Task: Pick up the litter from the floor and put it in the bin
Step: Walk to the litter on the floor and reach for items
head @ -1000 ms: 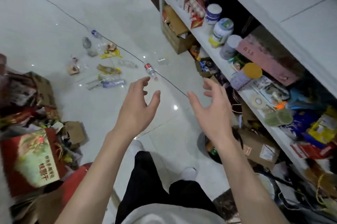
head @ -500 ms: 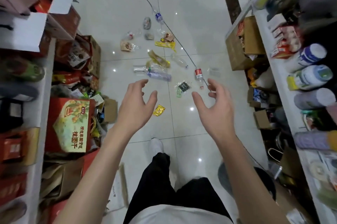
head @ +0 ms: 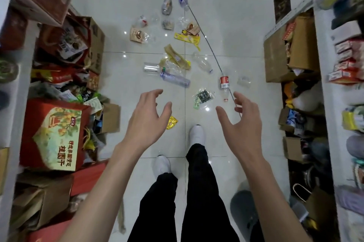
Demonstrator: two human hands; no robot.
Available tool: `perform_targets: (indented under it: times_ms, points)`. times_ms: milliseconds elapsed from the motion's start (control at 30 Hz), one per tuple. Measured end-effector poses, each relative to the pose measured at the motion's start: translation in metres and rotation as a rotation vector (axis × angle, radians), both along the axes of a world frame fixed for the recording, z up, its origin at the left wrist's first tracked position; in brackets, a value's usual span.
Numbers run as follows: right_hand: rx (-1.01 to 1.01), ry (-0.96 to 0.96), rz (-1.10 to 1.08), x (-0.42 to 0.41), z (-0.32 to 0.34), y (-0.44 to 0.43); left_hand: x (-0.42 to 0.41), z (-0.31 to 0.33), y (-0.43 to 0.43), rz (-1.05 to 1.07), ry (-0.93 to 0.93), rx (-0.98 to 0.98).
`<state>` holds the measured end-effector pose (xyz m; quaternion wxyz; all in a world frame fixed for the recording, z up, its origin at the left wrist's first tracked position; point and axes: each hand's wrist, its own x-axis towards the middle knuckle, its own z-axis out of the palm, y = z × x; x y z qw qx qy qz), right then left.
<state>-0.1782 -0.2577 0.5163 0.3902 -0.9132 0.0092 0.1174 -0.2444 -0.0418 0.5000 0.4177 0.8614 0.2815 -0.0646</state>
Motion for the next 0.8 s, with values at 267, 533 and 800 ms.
perform_targets:
  times_ms: [267,533,800]
  points:
    - [-0.039,0.045,0.057,0.106,-0.139,-0.002,0.101,-0.122,0.001,0.036,0.040,0.029]
    - [-0.071,0.005,0.113,0.152,-0.328,0.008,0.125,-0.305,0.015,0.046,0.056,0.055]
    - [-0.154,-0.017,0.184,0.155,-0.550,0.003,0.087,-0.514,0.014,-0.008,0.115,0.061]
